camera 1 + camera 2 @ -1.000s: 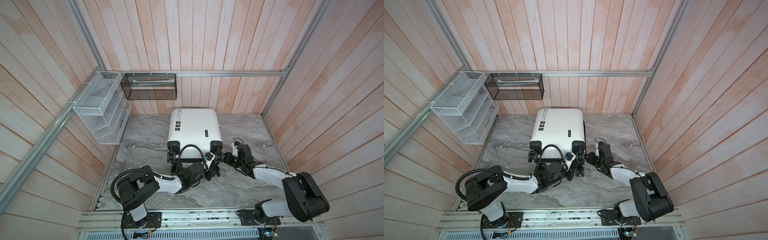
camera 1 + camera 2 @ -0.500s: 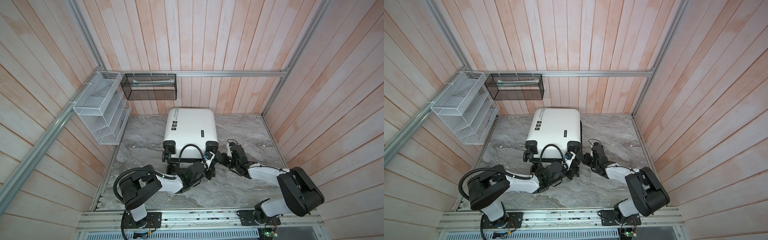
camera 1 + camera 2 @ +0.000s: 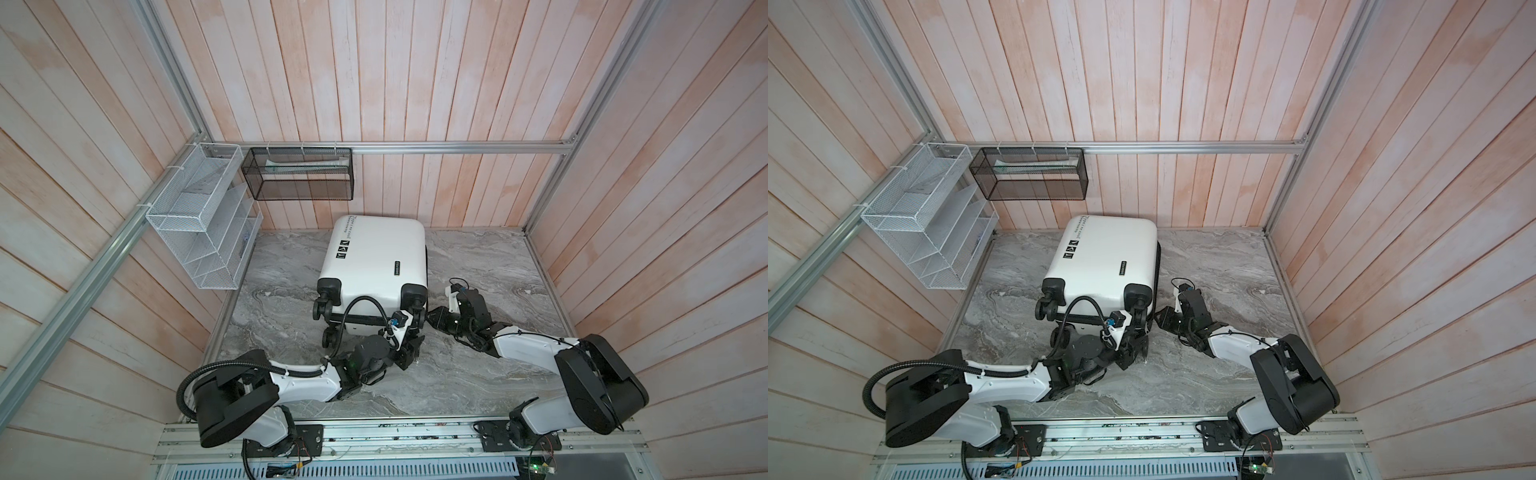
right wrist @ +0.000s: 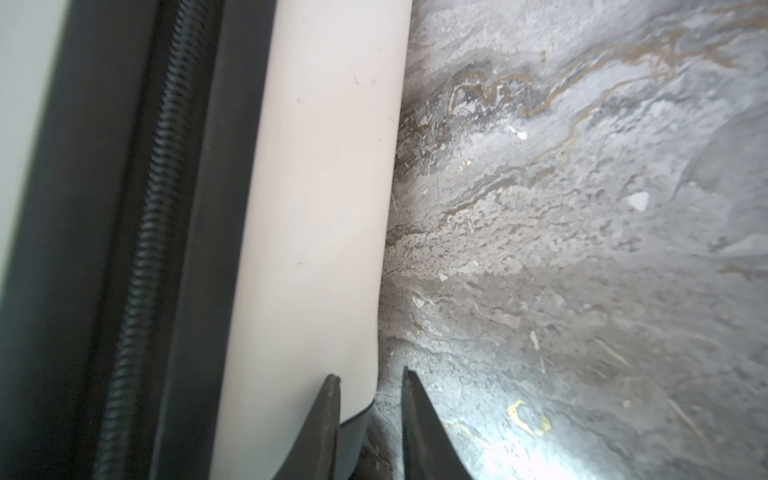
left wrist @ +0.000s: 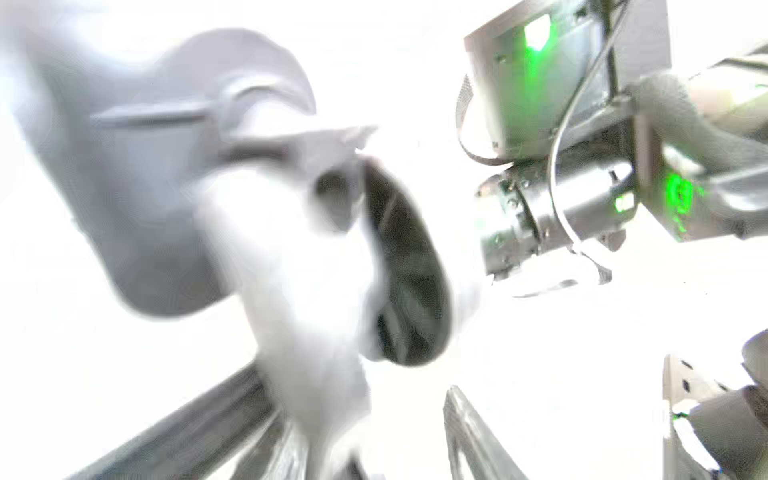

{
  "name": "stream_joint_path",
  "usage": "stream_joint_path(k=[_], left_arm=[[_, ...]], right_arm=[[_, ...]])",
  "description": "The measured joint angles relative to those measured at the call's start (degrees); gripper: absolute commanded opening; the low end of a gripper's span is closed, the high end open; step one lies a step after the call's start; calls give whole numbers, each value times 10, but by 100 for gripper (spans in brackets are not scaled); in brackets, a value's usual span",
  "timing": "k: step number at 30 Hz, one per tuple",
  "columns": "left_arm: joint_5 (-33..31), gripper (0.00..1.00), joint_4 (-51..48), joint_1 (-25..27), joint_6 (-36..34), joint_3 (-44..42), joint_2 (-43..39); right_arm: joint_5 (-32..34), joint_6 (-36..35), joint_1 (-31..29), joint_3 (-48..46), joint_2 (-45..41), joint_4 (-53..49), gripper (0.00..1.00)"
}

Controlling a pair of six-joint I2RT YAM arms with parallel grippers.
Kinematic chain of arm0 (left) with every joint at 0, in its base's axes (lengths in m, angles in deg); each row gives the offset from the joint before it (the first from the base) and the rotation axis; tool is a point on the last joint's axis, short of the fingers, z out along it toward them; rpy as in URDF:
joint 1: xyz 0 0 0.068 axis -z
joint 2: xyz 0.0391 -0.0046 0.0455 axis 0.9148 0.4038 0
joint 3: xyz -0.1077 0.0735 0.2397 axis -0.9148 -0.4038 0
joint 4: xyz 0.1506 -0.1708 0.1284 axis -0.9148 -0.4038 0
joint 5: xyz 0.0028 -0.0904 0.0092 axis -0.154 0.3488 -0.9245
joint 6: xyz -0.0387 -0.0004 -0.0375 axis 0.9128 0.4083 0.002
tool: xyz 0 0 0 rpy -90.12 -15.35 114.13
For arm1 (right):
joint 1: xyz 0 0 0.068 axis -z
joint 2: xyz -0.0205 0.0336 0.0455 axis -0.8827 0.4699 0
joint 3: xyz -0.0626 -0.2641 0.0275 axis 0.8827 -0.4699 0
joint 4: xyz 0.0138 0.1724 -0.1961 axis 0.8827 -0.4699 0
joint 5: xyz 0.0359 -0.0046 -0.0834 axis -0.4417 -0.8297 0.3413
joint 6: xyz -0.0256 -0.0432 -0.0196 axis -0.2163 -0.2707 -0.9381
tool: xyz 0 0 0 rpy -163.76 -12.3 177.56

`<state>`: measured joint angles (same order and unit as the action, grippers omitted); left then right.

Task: Pack the luggage

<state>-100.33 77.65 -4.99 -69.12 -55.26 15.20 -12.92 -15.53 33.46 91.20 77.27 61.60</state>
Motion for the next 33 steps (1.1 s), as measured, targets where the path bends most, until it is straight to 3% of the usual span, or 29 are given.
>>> stream_joint_path(k=[8,10,13,25,33], left_arm=[[-35,67,-132,0,27,-53,-181],[-54,82,-162,0,34,-54,-219],[-80,88,-189,1,41,-48,-246],[-133,95,-203,30,38,71,-160],[-177,95,-160,69,38,90,-80]], right_arm=[[2,-10,0,0,-18,-16,32],[5,-17,0,0,-33,-28,35],[12,-28,-1,0,-63,-46,40],[53,-67,-2,-10,-237,-141,60],[67,-90,-2,-31,-300,-195,62]])
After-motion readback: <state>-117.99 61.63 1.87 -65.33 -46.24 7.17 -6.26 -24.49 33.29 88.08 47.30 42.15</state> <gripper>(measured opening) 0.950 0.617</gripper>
